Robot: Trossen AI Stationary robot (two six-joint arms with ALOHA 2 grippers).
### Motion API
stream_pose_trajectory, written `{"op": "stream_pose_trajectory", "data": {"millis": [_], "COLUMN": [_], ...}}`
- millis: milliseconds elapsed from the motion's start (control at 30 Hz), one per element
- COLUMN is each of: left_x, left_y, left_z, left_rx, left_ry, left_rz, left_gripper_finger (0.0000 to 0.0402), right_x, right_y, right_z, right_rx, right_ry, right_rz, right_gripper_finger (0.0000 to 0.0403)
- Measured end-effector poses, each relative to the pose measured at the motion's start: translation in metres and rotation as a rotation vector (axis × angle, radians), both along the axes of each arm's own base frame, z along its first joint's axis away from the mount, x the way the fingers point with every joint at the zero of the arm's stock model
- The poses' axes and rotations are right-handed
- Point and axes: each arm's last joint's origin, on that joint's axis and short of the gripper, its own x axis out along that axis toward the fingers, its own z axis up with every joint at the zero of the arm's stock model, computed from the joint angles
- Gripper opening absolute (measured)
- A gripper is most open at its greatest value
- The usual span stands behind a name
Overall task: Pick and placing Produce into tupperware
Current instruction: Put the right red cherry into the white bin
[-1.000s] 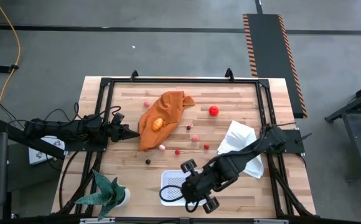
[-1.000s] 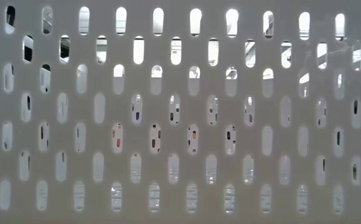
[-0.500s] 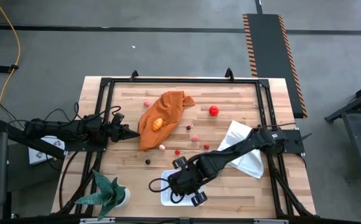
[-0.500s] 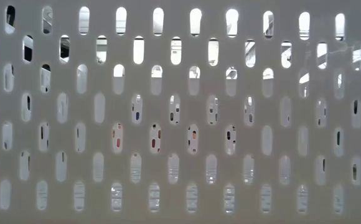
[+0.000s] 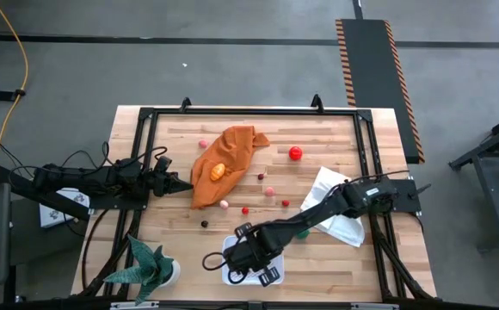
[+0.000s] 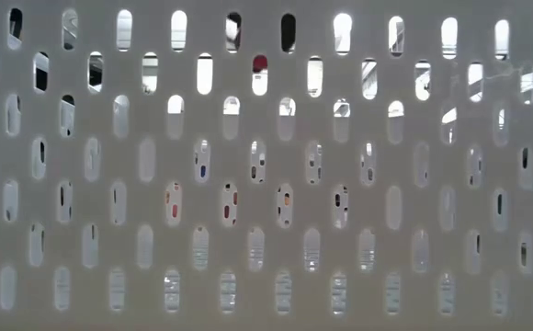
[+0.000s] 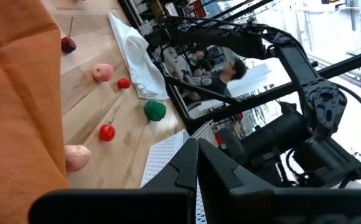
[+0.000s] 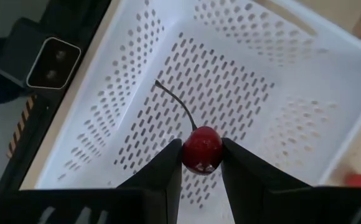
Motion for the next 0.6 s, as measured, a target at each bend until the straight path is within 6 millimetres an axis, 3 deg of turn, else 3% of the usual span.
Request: {"op": "stream_pose_trajectory", "data": {"millis": [600], "left_x": [0.000], "left_y": [0.000], "left_z": [0.000], "left_rx": [0.000], "left_ry": [0.000], "left_rz": [0.000], "left_gripper_finger": [0.0001], "right_x": [0.012], "right_y": [0.003], "right_z": [-0.021], "right_rx": [0.026], "right_ry": [-0.001], "right_rz": [-0.028], "right_gripper_finger": [0.0090]}}
